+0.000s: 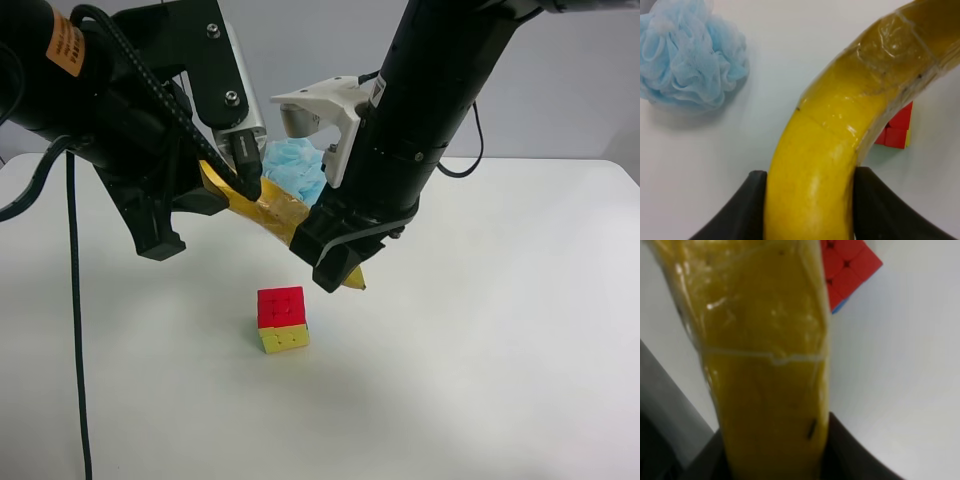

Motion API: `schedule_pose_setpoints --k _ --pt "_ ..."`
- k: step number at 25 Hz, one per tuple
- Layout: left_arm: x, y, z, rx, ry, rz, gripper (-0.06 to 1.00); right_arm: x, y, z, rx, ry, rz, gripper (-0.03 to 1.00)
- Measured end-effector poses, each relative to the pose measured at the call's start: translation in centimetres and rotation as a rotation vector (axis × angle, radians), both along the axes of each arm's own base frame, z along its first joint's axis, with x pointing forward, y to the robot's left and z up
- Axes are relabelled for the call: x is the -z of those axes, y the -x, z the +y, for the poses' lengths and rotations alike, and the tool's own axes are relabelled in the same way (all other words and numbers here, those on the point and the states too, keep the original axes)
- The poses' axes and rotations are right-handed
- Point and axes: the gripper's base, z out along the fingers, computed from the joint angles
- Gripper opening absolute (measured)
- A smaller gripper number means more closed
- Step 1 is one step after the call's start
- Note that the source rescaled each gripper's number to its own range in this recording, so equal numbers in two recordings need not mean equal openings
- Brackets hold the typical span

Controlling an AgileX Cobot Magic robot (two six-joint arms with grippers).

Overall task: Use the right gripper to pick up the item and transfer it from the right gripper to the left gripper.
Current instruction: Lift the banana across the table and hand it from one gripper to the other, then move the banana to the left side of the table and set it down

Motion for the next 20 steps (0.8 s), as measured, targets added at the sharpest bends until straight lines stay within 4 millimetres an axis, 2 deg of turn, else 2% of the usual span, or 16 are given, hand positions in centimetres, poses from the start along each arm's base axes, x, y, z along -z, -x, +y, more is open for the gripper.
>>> schedule_pose_setpoints --k 3,4,6,8,9,12,15,20 --pt "0.0 0.0 0.0 -0.001 0.001 0.003 0.01 0.0 0.0 0.0 -0.003 -0.002 -0.005 0.04" --pt "0.0 0.0 -0.1 -0.001 0.007 0.007 0.01 0.0 -0.1 0.1 -0.001 -0.014 -0.015 0.16" --pt "0.0 0.1 -0.1 -0.001 0.01 0.009 0.01 -0.1 -0.3 0.4 -0.002 -0.043 -0.038 0.59" --pt "0.0 0.1 -0.1 -0.001 0.01 0.009 0.01 -0.2 -0.5 0.5 0.002 -0.055 -0.053 0.85" --pt "0.0 0.1 -0.1 -0.001 0.01 0.009 0.01 -0.2 -0.5 0.5 0.003 -0.056 -0.054 0.9" --pt "0.0 0.1 -0.1 -0.001 0.01 0.009 0.01 -0.2 -0.5 0.5 0.002 -0.055 -0.053 0.97" --pt "0.0 0.1 -0.1 -0.001 0.01 0.009 0.01 -0.4 -0.3 0.2 -0.005 -0.042 -0.057 0.99" --pt "0.0 0.1 -0.1 -0.001 0.011 0.009 0.01 -2.5 0.9 -1.1 -0.027 -0.026 -0.078 1.0"
